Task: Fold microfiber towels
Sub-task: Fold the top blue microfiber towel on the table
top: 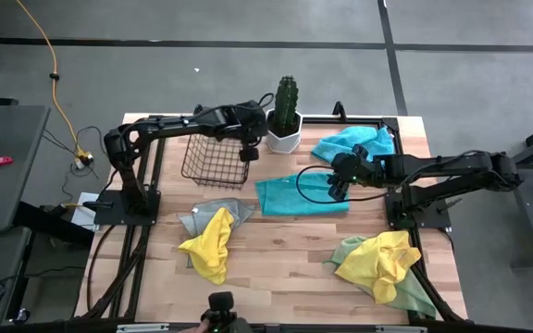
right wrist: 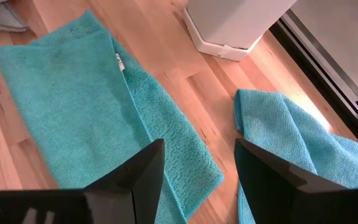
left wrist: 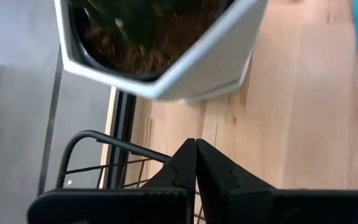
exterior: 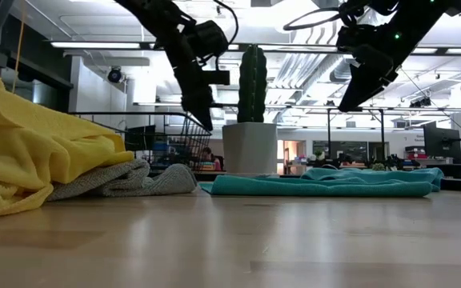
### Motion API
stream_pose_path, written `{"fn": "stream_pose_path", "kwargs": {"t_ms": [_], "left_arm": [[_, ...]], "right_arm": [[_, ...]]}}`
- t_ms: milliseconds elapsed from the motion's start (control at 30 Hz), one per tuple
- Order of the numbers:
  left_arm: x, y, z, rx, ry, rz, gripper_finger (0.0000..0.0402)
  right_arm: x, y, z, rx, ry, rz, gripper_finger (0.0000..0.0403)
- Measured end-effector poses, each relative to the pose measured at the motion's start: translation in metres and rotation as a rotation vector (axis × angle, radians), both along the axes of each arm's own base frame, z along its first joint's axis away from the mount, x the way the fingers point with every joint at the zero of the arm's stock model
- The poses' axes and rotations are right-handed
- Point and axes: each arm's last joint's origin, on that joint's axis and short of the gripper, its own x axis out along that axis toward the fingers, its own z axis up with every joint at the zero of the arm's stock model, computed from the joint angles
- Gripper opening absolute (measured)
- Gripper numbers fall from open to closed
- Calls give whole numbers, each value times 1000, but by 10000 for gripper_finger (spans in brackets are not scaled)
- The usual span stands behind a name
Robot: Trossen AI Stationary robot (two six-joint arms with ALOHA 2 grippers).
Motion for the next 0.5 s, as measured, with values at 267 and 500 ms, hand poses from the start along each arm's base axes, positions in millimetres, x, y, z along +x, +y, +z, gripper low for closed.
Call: {"fn": "stream_pose_path", "kwargs": {"t_ms": [267, 500], "left_arm": [[-17, -4, 10, 3, 89, 32, 0], [-16, -15, 36, -71, -131, -8, 0]], "right_arm": [[0, 0, 0, 4, -3, -5, 188], [1, 0, 0, -1, -7, 0, 188]]}}
